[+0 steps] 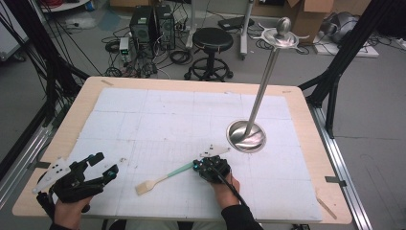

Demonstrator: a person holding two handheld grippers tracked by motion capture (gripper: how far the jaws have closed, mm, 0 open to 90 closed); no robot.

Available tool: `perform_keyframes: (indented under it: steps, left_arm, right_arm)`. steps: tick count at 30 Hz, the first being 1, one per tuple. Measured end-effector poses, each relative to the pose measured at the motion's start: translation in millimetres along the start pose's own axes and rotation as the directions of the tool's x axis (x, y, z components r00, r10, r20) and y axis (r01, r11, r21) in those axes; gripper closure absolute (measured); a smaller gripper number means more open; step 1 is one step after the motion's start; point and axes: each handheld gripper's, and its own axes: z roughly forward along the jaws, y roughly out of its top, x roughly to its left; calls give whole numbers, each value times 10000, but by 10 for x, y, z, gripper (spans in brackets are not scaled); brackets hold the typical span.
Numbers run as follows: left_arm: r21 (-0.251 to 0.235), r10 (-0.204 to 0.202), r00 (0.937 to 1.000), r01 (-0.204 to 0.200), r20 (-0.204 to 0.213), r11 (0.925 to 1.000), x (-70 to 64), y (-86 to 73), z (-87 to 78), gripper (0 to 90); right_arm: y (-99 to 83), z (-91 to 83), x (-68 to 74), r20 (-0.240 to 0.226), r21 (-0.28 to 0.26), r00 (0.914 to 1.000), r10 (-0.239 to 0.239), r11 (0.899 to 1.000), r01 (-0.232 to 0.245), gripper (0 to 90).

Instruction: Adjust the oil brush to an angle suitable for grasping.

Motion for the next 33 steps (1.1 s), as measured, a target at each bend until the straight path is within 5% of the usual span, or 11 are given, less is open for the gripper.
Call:
perform_keyframes:
  steps: [6,9,11,13,17,20,21,23,26,27,33]
  left_arm:
    - [55,25,10000,-25,52,10000,-6,-5,5,229]
    - [71,100,9999,-101,106,9999,-27,-4,12,229]
    - [65,89,9999,-90,131,9999,-38,-4,16,229]
    - [73,95,9998,-96,160,9999,-44,-7,18,229]
    - [58,27,9998,-29,219,10000,-62,-16,37,229]
    - [86,86,9995,-88,292,9999,-80,-16,49,229]
    - [94,89,9995,-92,303,9999,-82,-15,52,228]
    - [4,38,9993,-38,376,10000,-91,-6,58,228]
    - [-99,121,9987,-116,492,9999,-107,12,55,223]
    - [-144,157,9984,-150,536,9998,-111,17,53,218]
    - [-130,135,9966,-125,813,9998,-117,11,97,213]
  right_arm:
    - [-15,-329,-151,223,-784,9984,524,9956,-505,859]
    - [-110,-793,-368,789,-1678,9914,1045,9817,-901,813]
    - [-139,-885,-402,954,-1881,9893,1106,9779,-912,797]
    - [-306,-1310,-529,1577,-2700,9759,1512,9571,-1046,765]
    - [-452,-1622,-626,1927,-3293,9638,1843,9374,-1135,633]
    - [-636,-1887,-675,2635,-3873,9405,2148,9164,-1008,457]
    - [-735,-1978,-684,3186,-3844,9263,2013,9207,-679,385]
    - [-788,-2026,-688,3465,-3820,9173,1960,9227,-529,350]
    - [-893,-2180,-671,3653,-4230,9006,2357,9038,-650,243]
    - [-944,-2254,-627,3700,-4439,8990,2343,8946,-504,219]
    - [-983,-2304,-552,3847,-4539,8958,2224,8907,-262,199]
